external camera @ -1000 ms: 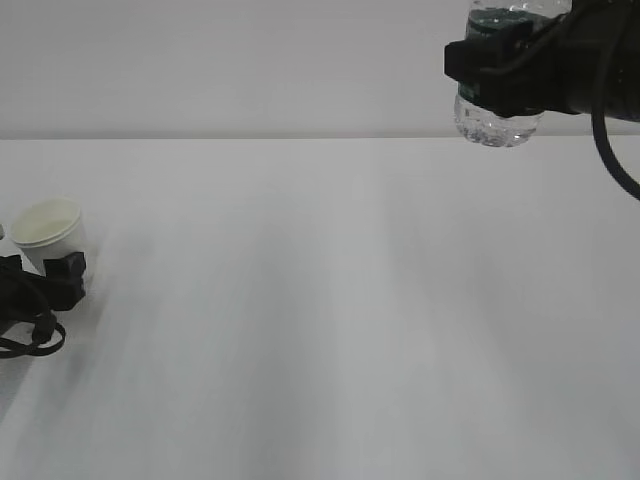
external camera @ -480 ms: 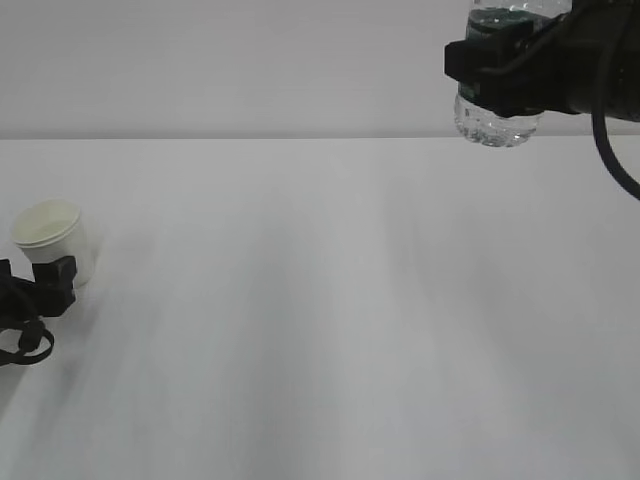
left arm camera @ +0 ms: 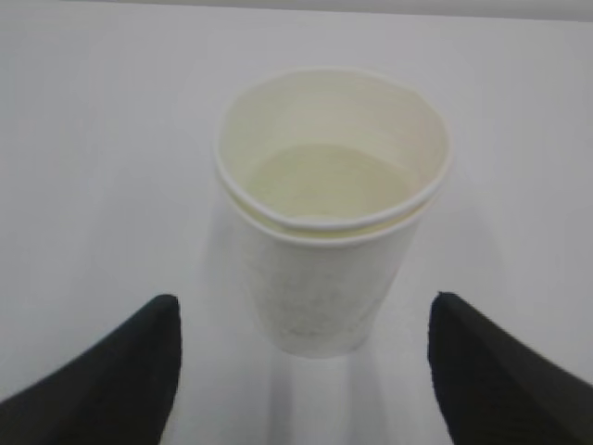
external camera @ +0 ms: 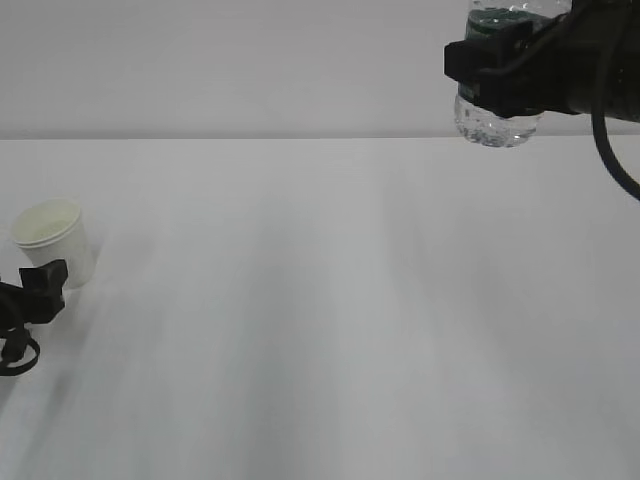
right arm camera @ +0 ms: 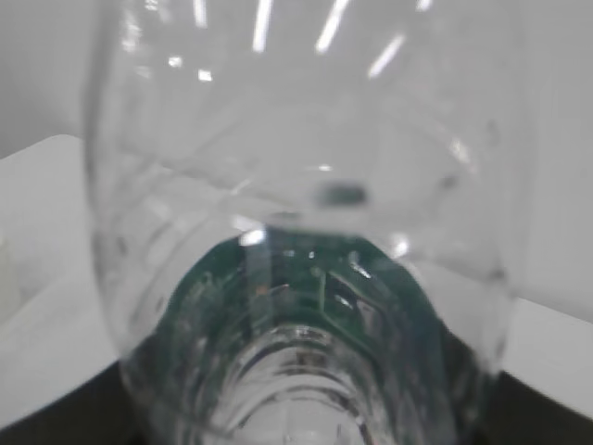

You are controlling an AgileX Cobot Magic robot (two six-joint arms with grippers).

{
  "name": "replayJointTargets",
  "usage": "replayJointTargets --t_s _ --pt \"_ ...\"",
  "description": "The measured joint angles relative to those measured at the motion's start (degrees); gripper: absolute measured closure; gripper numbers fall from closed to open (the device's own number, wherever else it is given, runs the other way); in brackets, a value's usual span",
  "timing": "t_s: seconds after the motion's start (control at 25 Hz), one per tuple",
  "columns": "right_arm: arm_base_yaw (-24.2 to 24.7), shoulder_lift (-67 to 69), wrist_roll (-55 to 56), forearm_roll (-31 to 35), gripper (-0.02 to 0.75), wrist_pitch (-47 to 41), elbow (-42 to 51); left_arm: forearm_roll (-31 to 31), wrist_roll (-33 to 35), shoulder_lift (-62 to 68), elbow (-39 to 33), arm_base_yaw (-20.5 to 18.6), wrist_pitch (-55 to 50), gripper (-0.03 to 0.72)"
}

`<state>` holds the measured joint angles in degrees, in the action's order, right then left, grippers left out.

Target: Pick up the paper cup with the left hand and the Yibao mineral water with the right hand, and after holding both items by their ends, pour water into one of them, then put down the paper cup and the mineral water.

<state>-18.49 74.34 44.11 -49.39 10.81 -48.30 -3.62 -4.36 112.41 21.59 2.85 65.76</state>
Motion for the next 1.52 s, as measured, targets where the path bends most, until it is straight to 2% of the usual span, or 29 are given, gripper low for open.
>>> replayJointTargets --t_s 0.64,1.52 --pt "0.0 0.0 0.0 -2.2 0.330 0.1 0.0 1.1 0.0 -8.7 -0.7 0.0 0.0 0.095" --pt "0.0 0.0 0.0 -2.3 0.330 0.0 0.0 8.0 -1.7 -14.3 -0.8 0.0 -0.8 0.097"
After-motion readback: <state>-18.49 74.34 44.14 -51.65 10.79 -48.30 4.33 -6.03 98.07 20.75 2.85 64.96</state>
